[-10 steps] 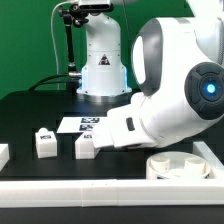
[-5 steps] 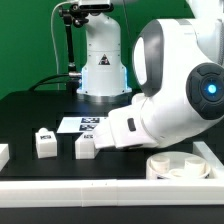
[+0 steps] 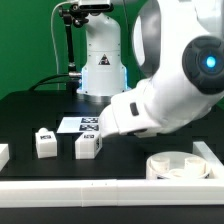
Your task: Assemble stool
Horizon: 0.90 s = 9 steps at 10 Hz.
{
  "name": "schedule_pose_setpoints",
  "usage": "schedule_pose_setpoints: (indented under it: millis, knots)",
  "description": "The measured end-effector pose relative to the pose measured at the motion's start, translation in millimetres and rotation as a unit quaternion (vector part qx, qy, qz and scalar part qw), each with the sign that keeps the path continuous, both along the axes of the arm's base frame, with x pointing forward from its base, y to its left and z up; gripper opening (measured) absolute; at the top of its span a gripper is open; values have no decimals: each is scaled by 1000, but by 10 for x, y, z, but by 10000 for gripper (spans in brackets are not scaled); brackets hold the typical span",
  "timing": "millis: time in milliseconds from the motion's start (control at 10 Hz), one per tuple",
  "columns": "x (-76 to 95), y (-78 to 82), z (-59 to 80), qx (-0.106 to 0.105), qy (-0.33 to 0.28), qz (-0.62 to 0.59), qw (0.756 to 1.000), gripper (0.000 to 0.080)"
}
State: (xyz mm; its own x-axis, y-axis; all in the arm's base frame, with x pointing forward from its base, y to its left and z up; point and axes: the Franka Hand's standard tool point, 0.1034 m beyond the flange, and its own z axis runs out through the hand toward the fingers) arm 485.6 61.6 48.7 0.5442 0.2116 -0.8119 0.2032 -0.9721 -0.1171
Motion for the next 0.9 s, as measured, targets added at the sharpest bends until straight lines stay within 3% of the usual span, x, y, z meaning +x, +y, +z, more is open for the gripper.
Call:
schedule_pose_setpoints:
  millis: [200, 400, 600, 900]
  knots:
    - [92, 54, 141, 8, -10, 4, 1000, 327]
    - [125, 61, 109, 9, -21, 4, 1000, 327]
    - [258, 79, 95, 18, -84, 0, 996, 327]
    - [502, 118, 402, 31, -177, 2, 984, 327]
